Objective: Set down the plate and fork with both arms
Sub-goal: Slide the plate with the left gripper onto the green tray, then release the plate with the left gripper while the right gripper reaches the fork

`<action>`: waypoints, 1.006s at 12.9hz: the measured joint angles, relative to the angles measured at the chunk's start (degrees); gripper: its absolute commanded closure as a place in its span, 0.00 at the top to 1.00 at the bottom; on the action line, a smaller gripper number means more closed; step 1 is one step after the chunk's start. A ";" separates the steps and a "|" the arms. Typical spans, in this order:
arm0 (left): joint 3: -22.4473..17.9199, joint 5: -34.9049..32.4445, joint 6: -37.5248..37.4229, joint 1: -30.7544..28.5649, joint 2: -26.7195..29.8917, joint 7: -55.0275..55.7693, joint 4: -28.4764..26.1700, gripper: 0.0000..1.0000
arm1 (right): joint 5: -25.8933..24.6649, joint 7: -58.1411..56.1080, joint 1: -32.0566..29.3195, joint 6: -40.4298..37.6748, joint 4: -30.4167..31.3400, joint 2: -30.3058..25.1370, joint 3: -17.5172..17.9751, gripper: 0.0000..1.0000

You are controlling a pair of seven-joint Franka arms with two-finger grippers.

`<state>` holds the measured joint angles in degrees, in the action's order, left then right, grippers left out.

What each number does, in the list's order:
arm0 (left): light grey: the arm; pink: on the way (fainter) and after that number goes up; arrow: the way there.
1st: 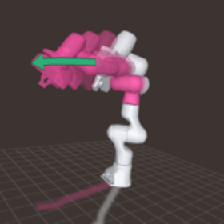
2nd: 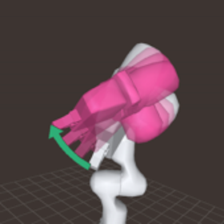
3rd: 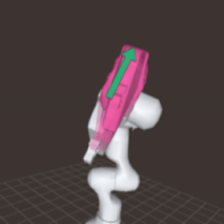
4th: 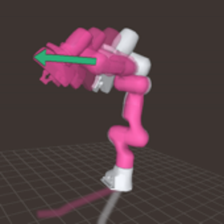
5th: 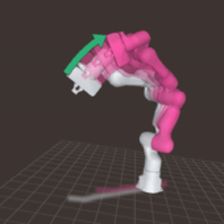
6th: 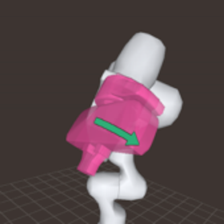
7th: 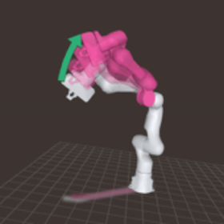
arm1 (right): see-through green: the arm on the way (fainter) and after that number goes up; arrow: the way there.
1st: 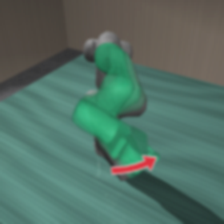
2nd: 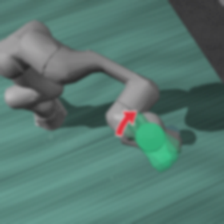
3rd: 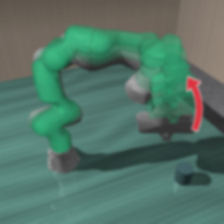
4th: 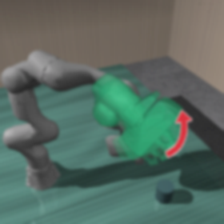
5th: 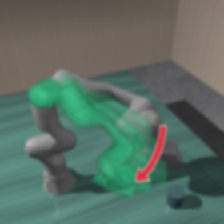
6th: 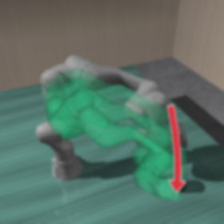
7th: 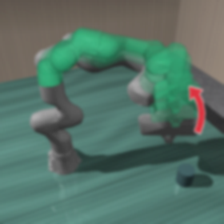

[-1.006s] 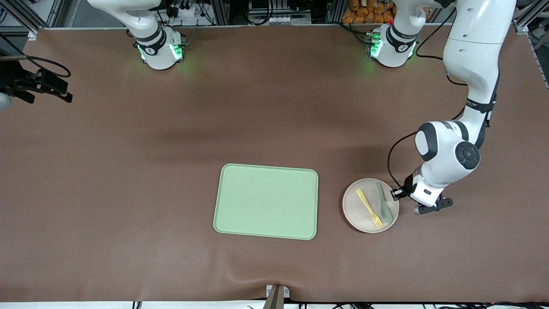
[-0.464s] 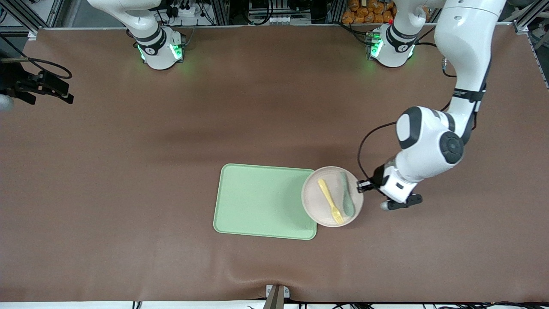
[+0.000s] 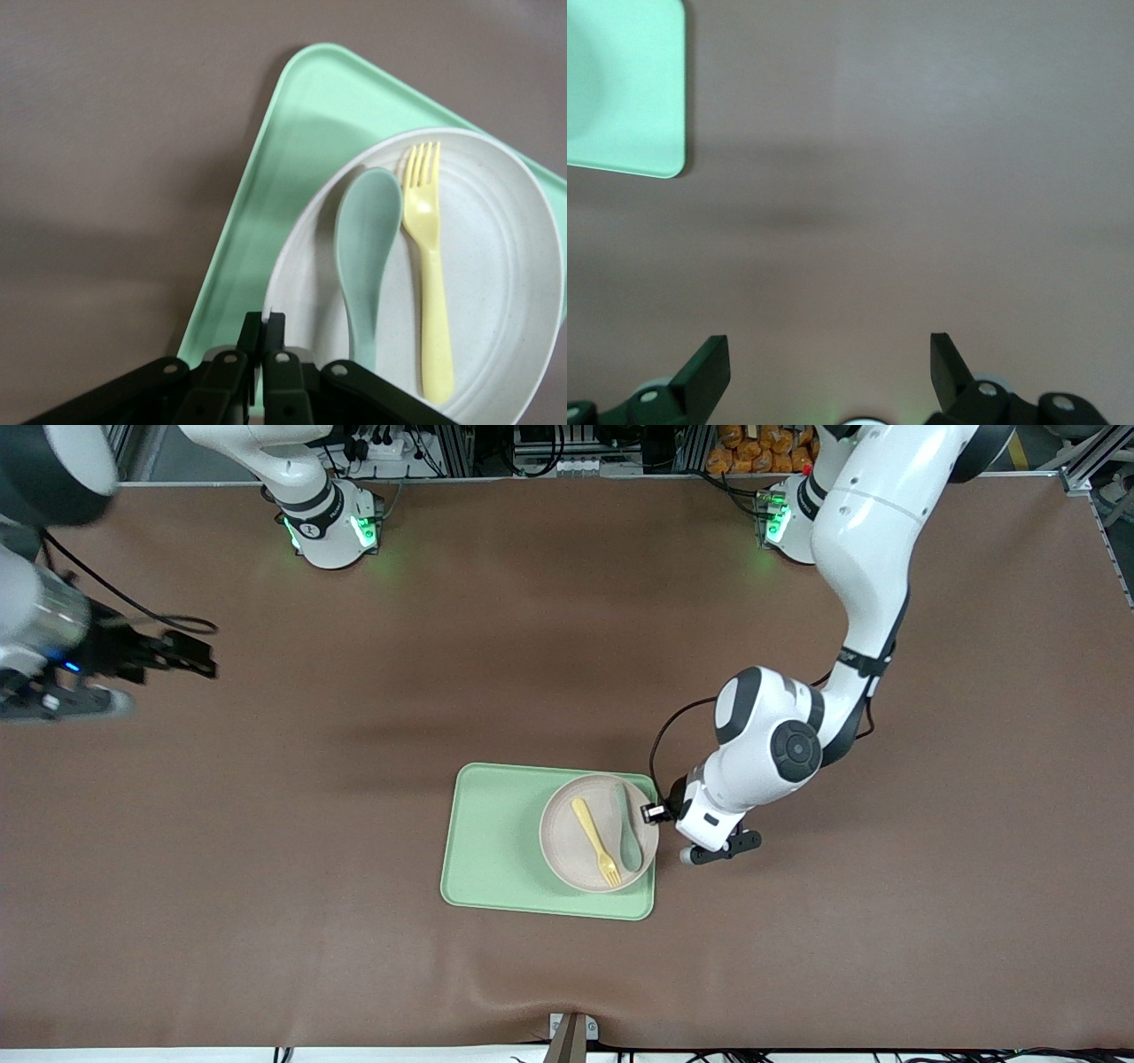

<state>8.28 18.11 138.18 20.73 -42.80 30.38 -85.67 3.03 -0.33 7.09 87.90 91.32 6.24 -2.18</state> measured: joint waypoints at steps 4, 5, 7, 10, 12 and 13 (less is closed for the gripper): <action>-0.01 -1.18 4.99 1.46 -4.69 -1.89 1.62 0.00 | 1.69 0.27 3.07 6.77 -0.02 6.60 0.12 1.00; -0.03 -2.41 5.06 1.50 -4.89 -2.81 1.67 0.00 | 2.38 0.27 3.05 7.68 -0.03 7.73 0.04 1.00; -0.18 -3.90 5.06 1.49 -5.07 -3.79 1.68 0.00 | 2.66 0.16 3.05 9.24 -0.04 9.63 0.00 1.00; -0.18 -6.69 5.02 1.54 -5.38 -4.09 1.54 0.00 | 2.67 -0.48 3.03 10.16 -0.06 10.81 -0.05 1.00; -0.18 -7.47 5.01 1.78 -5.45 -4.31 1.12 0.00 | 2.67 -0.61 2.99 10.16 -0.15 10.81 -0.12 1.00; -0.17 -7.83 5.01 2.02 -5.45 -4.31 0.91 0.00 | 2.68 -0.67 2.99 10.16 -0.19 10.81 -0.12 1.00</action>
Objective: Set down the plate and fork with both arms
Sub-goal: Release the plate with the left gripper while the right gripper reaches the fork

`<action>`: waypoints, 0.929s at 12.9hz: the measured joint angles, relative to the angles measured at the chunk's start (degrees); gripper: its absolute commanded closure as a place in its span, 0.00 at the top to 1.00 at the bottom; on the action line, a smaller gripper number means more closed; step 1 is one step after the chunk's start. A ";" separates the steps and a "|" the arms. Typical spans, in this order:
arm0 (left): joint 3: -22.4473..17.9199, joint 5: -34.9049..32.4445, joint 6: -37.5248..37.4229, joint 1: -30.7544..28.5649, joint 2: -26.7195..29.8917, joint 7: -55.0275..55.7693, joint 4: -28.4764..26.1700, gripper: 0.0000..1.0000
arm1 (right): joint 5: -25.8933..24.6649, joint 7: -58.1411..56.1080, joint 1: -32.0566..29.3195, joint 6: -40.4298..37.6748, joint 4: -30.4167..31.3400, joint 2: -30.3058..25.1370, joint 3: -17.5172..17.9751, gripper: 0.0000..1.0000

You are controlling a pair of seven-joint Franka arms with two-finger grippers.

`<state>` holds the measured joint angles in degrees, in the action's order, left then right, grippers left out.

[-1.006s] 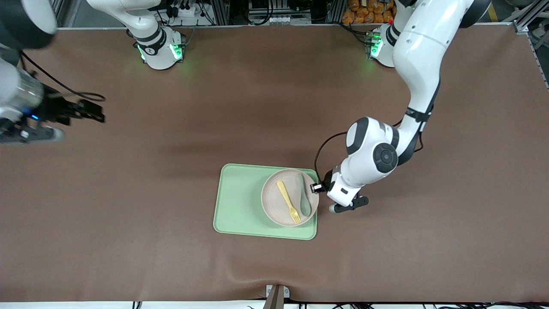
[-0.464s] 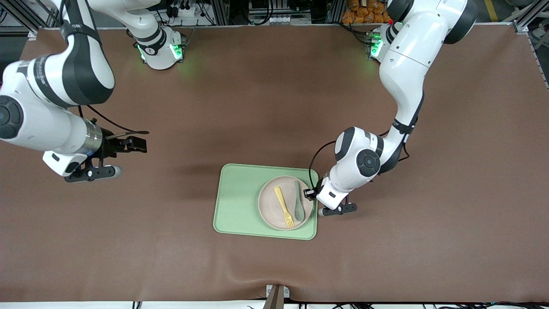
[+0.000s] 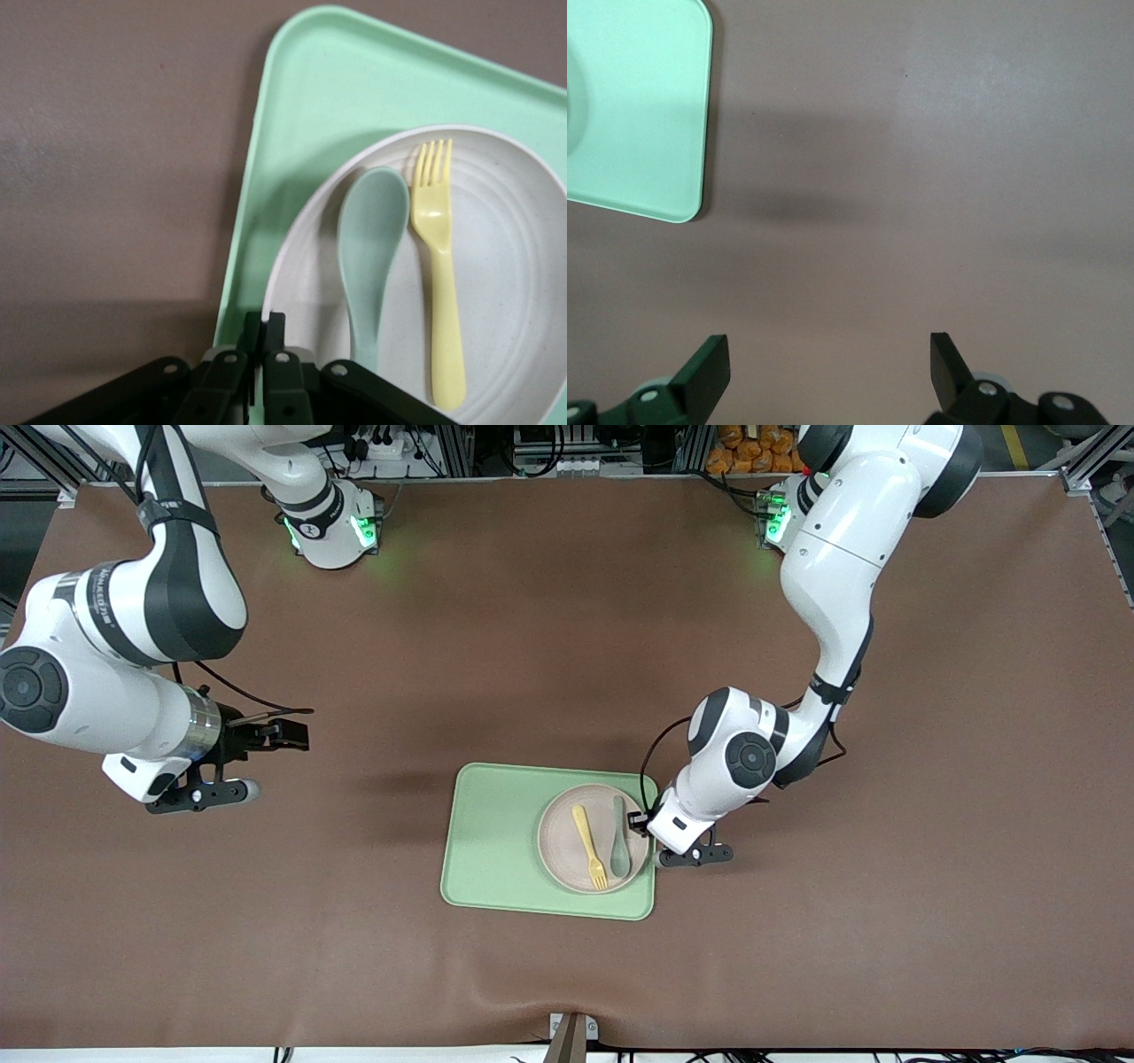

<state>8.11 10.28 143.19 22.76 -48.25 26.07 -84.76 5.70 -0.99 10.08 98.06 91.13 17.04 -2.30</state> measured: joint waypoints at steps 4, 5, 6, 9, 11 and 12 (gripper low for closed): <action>0.00 -0.13 0.01 0.84 0.08 -0.02 -0.35 0.00 | 0.01 -0.16 0.00 0.05 0.00 0.10 -0.02 1.00; 0.00 -0.13 0.01 1.06 0.14 -0.02 -0.48 0.00 | 0.01 -0.66 -0.03 0.10 0.00 0.20 -0.05 1.00; 0.01 -0.13 0.01 1.33 0.20 -0.02 -0.62 0.00 | 0.01 -1.42 -0.09 0.29 0.01 0.29 -0.10 1.00; 0.03 -0.13 0.01 2.29 0.48 -0.01 -1.06 0.00 | 0.06 -2.92 -0.16 0.80 0.04 0.87 -0.23 1.00; 0.03 -0.13 0.01 2.64 0.54 0.06 -1.19 0.00 | 0.15 -3.73 0.16 1.98 0.07 1.97 -0.02 1.00; 0.03 -0.13 0.01 2.73 0.55 0.38 -1.19 0.00 | 0.19 -4.51 0.67 3.59 0.07 2.67 0.17 1.00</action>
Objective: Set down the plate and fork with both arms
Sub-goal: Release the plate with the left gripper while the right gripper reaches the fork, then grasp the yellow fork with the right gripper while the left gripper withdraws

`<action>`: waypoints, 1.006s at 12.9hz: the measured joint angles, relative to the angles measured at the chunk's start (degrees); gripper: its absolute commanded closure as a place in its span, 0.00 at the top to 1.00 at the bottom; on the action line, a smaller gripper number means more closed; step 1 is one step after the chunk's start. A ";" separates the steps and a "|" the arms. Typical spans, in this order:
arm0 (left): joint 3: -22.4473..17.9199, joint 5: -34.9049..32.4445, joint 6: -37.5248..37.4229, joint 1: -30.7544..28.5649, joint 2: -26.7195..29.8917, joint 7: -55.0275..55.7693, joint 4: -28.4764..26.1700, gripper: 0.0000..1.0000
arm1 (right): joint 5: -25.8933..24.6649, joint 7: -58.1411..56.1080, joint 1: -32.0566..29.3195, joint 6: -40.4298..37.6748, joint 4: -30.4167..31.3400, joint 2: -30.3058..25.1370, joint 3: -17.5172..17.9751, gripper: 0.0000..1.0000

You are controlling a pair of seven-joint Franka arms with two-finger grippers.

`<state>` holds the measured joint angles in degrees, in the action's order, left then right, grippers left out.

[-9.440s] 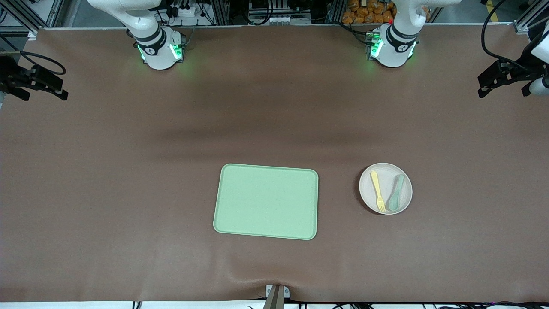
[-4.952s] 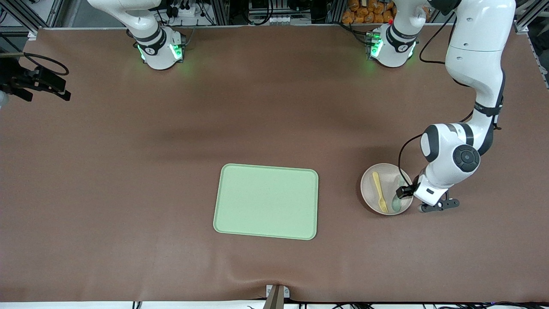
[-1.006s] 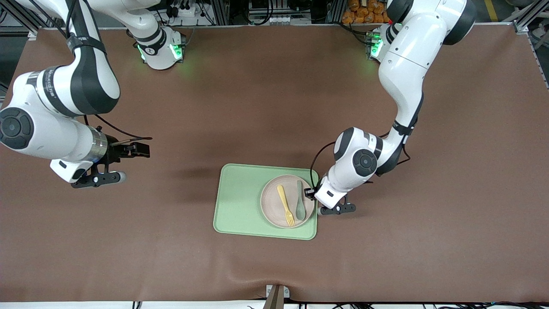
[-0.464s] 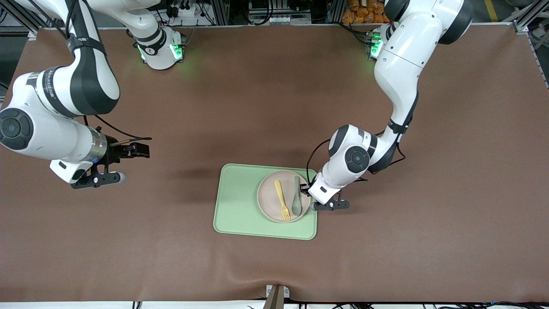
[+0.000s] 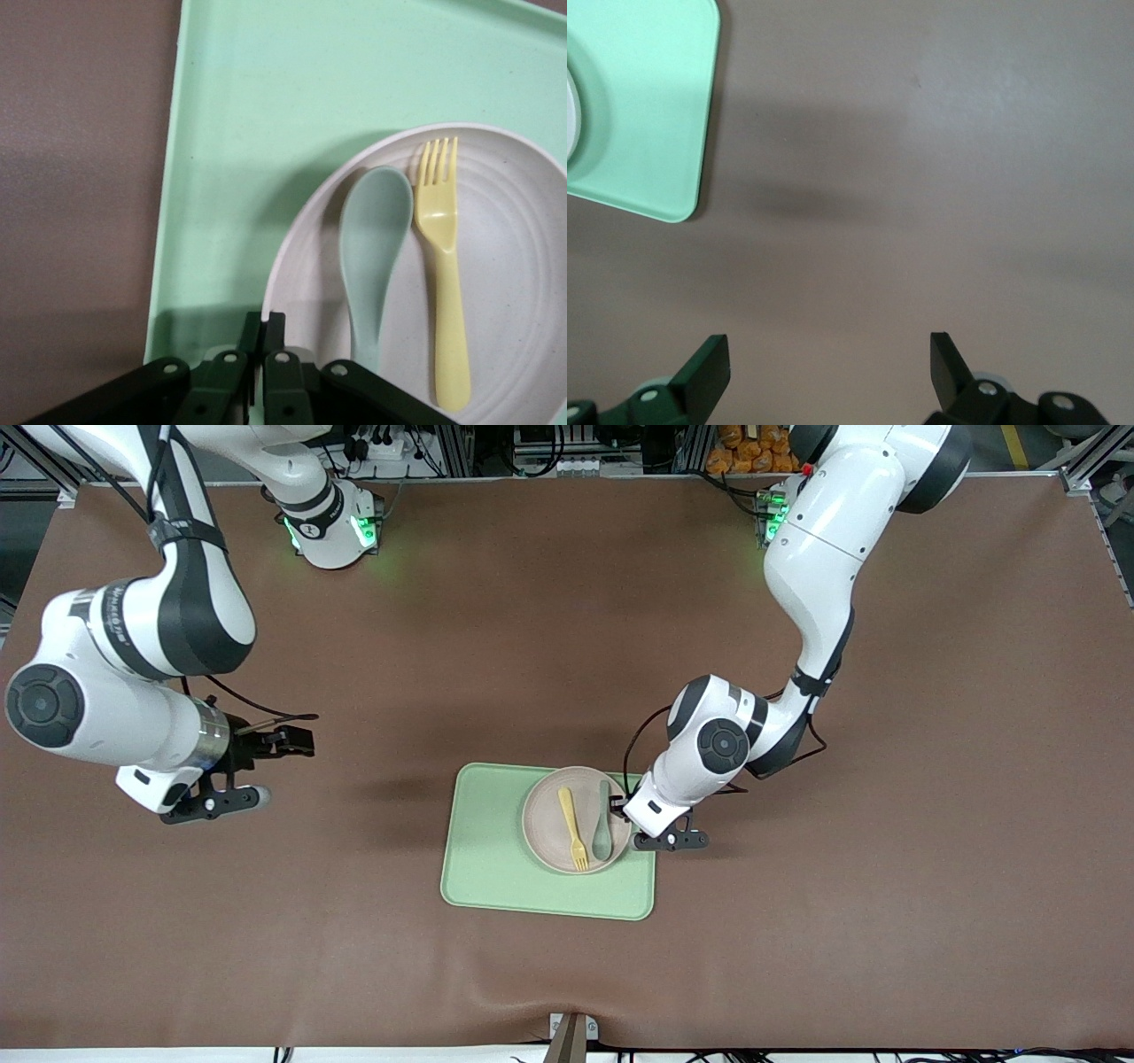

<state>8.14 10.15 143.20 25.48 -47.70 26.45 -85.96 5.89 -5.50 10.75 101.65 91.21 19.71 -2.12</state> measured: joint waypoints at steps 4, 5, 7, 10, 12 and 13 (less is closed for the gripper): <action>0.24 0.00 -0.01 0.14 0.00 4.45 -0.17 1.00 | 0.05 -6.47 4.50 9.36 0.01 4.07 0.29 1.00; 0.27 0.00 -0.01 0.17 0.01 5.88 -0.28 1.00 | 0.09 -7.59 6.09 12.60 0.02 5.45 0.35 1.00; 0.20 0.00 0.19 -0.01 0.64 7.12 0.07 1.00 | 0.12 -8.13 10.46 20.32 0.03 8.50 0.49 1.00; -0.23 0.00 -3.69 -1.06 5.95 7.39 0.98 1.00 | 0.78 -8.10 17.44 33.29 -0.30 13.97 0.63 1.00; -0.43 -0.01 -11.32 -3.14 11.27 7.44 2.36 1.00 | 0.89 -7.81 21.83 40.43 -2.12 18.32 0.65 1.00; -0.56 -0.12 -15.02 -4.56 14.19 7.44 2.87 1.00 | 0.91 -7.15 23.72 43.64 -3.43 20.73 0.62 1.00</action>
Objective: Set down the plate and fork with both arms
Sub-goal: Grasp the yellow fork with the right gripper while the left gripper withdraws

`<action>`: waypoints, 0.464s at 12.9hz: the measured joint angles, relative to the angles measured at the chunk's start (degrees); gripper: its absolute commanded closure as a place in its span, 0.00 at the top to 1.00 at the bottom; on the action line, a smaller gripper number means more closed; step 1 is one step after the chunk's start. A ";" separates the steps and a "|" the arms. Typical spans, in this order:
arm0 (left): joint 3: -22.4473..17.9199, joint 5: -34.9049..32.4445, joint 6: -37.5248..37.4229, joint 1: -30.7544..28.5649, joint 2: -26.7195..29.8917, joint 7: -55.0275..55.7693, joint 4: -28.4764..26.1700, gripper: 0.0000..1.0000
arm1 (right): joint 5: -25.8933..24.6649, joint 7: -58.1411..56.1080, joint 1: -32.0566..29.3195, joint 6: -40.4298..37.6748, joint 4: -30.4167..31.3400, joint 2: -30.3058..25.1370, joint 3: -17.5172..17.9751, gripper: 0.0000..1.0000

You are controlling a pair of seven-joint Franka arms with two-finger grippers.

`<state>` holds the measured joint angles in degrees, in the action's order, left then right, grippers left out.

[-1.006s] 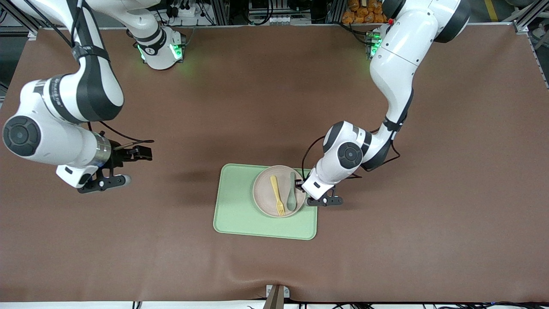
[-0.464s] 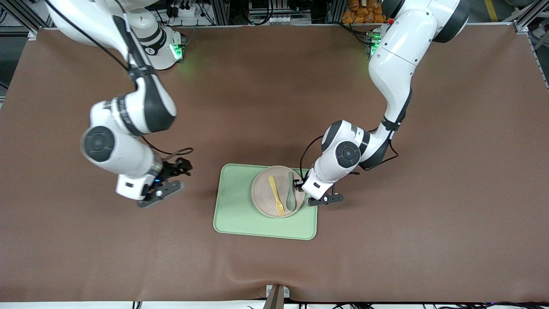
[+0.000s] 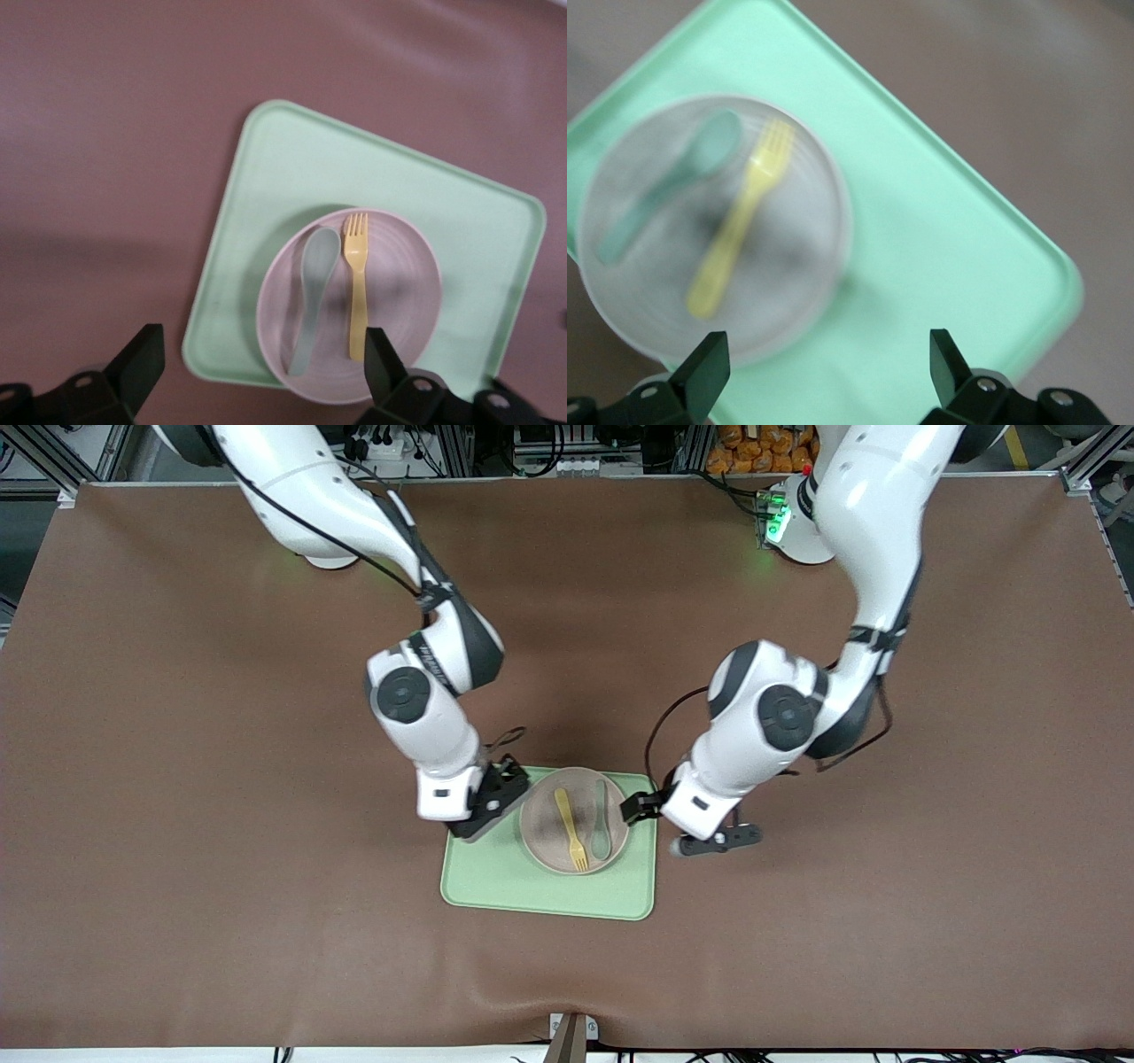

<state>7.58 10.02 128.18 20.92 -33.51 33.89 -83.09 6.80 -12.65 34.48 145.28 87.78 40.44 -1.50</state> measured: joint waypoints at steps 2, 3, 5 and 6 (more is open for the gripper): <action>-0.13 -0.44 -9.31 -3.42 7.21 -0.01 0.68 1.00 | 0.03 1.92 3.02 6.68 -3.05 5.86 -0.05 1.00; -0.22 -0.79 -13.81 -4.98 10.74 -0.08 0.76 1.00 | 0.03 2.50 3.84 8.81 -4.29 8.39 -0.08 1.00; -0.31 -2.07 -22.31 -8.56 17.42 -2.34 0.71 1.00 | 0.08 3.36 4.64 10.67 -5.99 12.03 -0.14 1.00; -0.35 -3.28 -25.37 -10.07 20.01 -4.54 0.59 1.00 | 0.10 4.10 4.73 10.90 -6.47 12.87 -0.15 1.00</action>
<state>7.22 6.74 102.81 10.84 -13.50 29.35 -82.49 6.90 -8.55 39.20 156.19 81.31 53.31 -1.64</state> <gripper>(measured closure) 0.000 0.000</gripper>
